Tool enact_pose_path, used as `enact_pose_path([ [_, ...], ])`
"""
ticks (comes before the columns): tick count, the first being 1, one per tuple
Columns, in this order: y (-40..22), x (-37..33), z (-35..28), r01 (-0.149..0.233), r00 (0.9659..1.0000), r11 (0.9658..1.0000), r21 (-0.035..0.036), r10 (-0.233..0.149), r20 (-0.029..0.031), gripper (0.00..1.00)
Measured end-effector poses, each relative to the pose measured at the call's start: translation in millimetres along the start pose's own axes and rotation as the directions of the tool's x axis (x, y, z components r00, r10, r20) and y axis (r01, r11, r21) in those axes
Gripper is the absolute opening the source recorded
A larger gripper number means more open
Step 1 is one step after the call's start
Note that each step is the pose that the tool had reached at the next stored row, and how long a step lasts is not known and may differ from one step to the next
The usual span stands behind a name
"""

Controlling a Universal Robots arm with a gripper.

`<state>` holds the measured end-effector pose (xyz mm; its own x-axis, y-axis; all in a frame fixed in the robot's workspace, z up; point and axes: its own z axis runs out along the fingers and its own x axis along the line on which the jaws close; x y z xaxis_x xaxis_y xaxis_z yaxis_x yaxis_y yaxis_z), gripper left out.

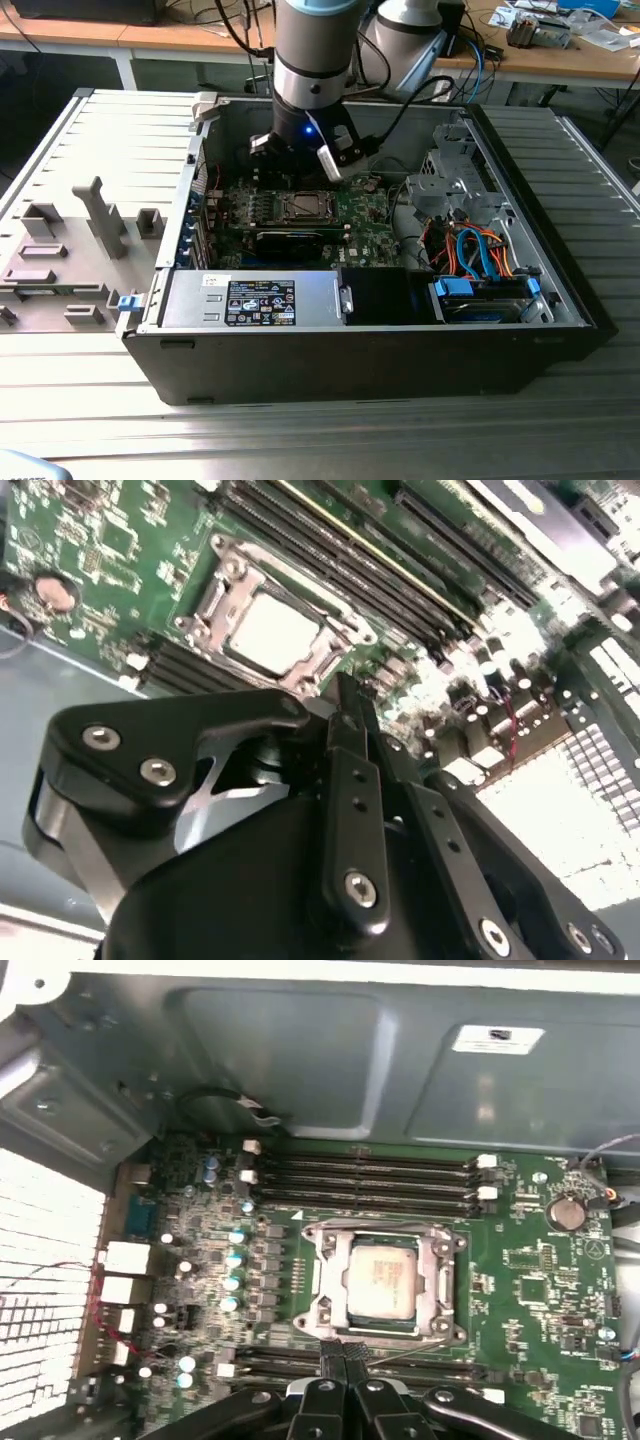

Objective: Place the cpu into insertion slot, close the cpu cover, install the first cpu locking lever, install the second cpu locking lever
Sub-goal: 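Install the second cpu locking lever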

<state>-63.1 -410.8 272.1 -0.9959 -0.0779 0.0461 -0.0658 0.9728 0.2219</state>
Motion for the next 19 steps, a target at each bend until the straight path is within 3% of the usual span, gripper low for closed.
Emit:
enact_pose_path([
  [3,-2.6,-2.9,6.9,-0.002,1.0,1.0,-0.0008,0.002,-0.0069,0.11],
  [6,-11.6,-2.5,16.0,-0.002,1.0,1.0,-0.0013,0.002,-0.0074,0.11],
  [8,-13.1,-0.9,19.1,-0.002,1.0,1.0,-0.0014,0.002,-0.0074,0.11],
  [12,-14.8,6.4,26.4,-0.002,1.0,1.0,-0.0033,0.002,-0.0073,0.11],
  [15,-16.5,17.1,37.3,-0.002,1.0,1.0,-0.0034,0.002,-0.0074,0.11],
  [19,-18.0,21.7,46.2,0.0,1.0,1.0,-0.0033,0.0,-0.0075,0.11],
])
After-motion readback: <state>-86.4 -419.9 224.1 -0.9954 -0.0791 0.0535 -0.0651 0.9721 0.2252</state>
